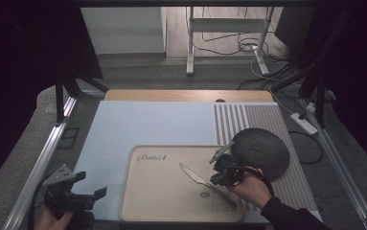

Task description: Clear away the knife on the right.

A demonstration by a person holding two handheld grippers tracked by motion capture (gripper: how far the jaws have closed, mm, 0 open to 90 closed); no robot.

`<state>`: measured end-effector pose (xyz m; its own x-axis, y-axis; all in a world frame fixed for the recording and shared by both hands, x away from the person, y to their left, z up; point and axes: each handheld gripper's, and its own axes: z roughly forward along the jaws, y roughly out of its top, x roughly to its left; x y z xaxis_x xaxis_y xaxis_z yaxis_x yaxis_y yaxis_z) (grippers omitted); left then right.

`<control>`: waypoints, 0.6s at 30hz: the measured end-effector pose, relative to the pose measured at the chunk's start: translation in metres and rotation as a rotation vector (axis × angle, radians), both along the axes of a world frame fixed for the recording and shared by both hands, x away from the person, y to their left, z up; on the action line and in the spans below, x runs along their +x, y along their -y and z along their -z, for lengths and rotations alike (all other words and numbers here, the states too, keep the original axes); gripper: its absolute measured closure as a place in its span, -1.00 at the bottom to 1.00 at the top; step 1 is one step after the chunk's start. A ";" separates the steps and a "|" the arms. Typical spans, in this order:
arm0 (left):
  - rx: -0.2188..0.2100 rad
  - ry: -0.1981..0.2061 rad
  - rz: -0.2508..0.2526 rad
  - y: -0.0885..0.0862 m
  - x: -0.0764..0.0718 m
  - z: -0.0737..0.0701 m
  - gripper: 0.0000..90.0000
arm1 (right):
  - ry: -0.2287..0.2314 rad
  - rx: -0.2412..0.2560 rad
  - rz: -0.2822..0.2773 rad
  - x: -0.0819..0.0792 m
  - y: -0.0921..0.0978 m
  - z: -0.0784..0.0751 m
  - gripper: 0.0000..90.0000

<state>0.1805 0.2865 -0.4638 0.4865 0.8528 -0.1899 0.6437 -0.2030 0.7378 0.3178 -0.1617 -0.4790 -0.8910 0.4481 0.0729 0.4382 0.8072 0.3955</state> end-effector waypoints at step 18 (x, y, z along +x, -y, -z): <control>0.002 -0.003 0.000 0.000 0.001 0.000 -0.97 | 0.026 -0.024 -0.145 -0.002 -0.040 0.011 0.99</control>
<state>0.1811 0.2864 -0.4641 0.4862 0.8531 -0.1895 0.6457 -0.2046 0.7357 0.3159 -0.1212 -0.4903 -0.9481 0.3155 0.0402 0.3060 0.8707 0.3851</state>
